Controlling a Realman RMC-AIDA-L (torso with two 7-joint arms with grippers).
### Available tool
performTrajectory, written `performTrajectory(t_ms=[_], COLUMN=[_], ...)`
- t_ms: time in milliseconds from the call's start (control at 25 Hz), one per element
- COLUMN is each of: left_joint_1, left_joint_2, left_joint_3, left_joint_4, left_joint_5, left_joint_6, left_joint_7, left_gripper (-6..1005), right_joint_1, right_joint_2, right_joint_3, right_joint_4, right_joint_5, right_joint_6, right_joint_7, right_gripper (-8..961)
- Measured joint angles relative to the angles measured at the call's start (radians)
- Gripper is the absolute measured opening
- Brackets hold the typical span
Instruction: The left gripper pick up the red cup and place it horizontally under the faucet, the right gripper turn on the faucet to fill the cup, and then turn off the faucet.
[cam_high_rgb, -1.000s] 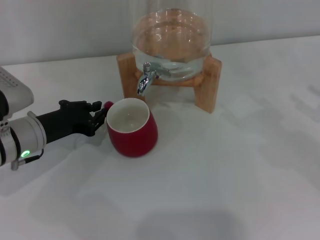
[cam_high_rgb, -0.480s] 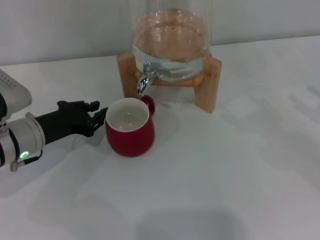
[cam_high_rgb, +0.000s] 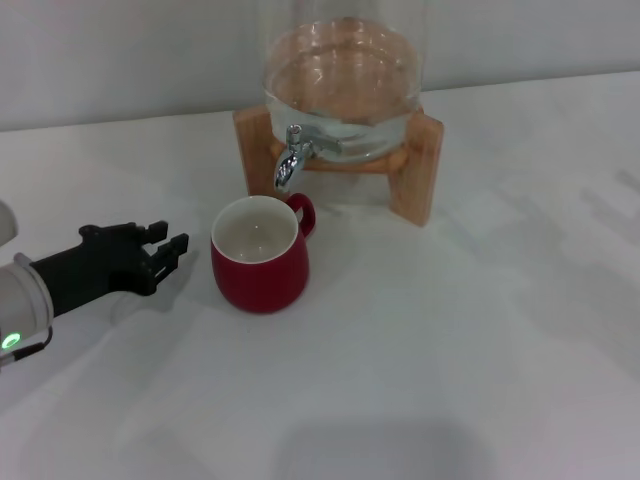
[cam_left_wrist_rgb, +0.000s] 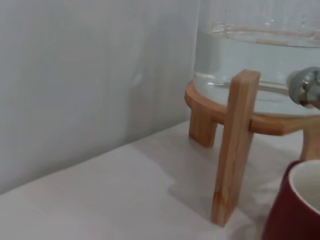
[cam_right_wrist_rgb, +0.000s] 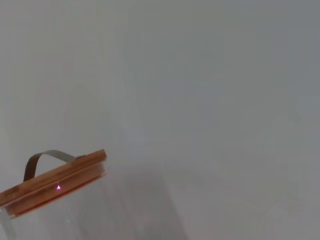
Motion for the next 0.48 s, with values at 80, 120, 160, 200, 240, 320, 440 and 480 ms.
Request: performTrajectory(t_ms=[80, 120, 160, 200, 240, 320, 440, 480], left_joint_1=[0.054, 0.073, 0.101, 0.122, 0.144, 0.172, 0.191, 0.192], left_joint_2=[-0.001, -0.001, 0.0, 0.0, 0.001, 0.001, 0.002, 0.002], left_joint_3=[0.064, 0.09, 0.128, 0.154, 0.18, 0.206, 0.234, 0.241], left_joint_4=[0.072, 0.096, 0.132, 0.16, 0.192, 0.234, 0.262, 0.264], left_joint_5=[-0.027, -0.042, -0.063, -0.078, -0.093, -0.103, -0.106, -0.106], left_joint_6=[-0.001, -0.001, 0.001, 0.003, 0.006, 0.008, 0.009, 0.01], left_joint_7=[-0.04, -0.049, -0.059, -0.064, -0.072, -0.087, -0.123, -0.127], left_gripper=[297, 297, 298, 299, 299, 300, 302, 302], right_joint_1=[0.001, 0.002, 0.003, 0.003, 0.003, 0.003, 0.003, 0.003], right_joint_2=[0.0, 0.0, 0.0, 0.0, -0.001, -0.001, -0.002, -0.002], right_joint_3=[0.0, 0.0, 0.0, 0.0, 0.0, 0.0, -0.001, 0.0], right_joint_4=[0.0, 0.0, 0.001, 0.001, 0.001, 0.001, 0.001, 0.001], right_joint_5=[0.0, 0.0, 0.001, 0.001, 0.001, 0.001, 0.001, 0.001], right_joint_6=[0.0, -0.001, -0.001, -0.001, -0.001, -0.003, -0.004, -0.004], right_joint_7=[0.0, 0.0, 0.0, 0.0, 0.0, 0.0, 0.0, 0.0], right_gripper=[780, 780, 780, 780, 780, 780, 780, 780])
